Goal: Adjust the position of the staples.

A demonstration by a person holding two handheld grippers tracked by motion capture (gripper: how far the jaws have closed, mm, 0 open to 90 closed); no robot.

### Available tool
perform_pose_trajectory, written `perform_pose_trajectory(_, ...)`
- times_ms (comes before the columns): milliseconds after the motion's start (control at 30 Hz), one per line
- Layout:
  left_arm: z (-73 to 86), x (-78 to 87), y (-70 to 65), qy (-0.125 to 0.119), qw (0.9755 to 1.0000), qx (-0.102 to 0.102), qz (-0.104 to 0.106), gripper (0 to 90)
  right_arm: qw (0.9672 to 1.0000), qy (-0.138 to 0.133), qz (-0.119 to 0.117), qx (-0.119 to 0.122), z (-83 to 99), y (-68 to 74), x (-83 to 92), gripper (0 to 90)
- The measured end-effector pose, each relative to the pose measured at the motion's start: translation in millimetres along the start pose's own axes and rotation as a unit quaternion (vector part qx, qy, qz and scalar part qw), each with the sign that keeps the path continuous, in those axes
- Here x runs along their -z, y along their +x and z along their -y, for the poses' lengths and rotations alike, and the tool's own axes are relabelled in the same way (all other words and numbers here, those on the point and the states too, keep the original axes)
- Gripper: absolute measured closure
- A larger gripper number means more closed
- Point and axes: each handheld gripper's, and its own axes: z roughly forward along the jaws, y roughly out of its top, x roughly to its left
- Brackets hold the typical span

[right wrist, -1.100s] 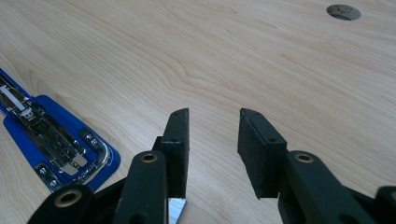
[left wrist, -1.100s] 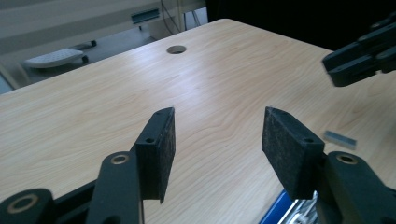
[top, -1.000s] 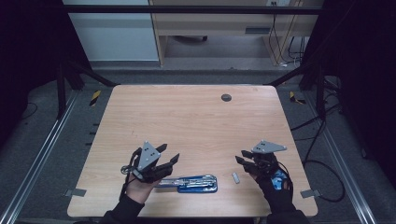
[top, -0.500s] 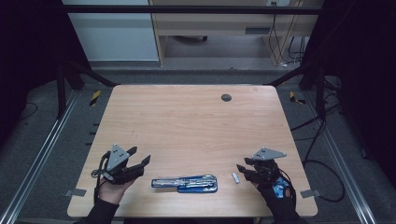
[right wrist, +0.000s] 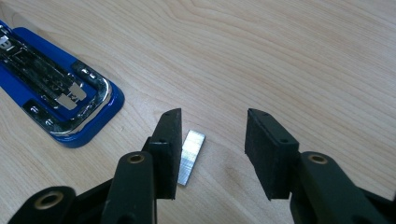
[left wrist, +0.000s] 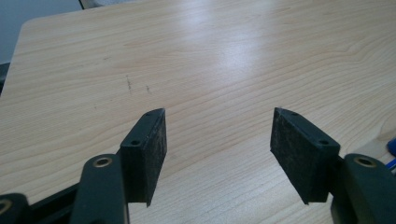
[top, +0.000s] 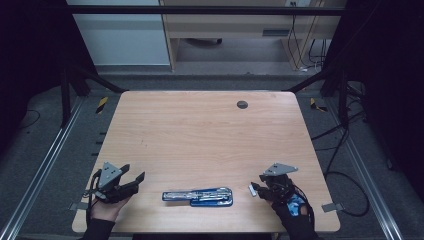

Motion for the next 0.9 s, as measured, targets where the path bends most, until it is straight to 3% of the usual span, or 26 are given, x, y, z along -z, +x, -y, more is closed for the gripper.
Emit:
perform_pose_trajectory(333,5.3,-5.7,8.8,0.013,0.9998,0.012,-0.008,35.0,0.9997,0.024,0.001,-0.001,1.3,3.9,-8.2,59.0)
perform_pose_trajectory(500,5.0,-6.6,6.7,0.017,0.9998,0.000,-0.010,35.3,0.9995,0.032,-0.002,-0.001,-0.2,9.4,-10.6,61.7)
perform_pose_trajectory(900,5.3,-8.7,5.6,0.027,0.9996,-0.003,-0.006,36.0,0.9984,0.056,-0.010,0.000,-1.9,13.3,-20.2,68.3)
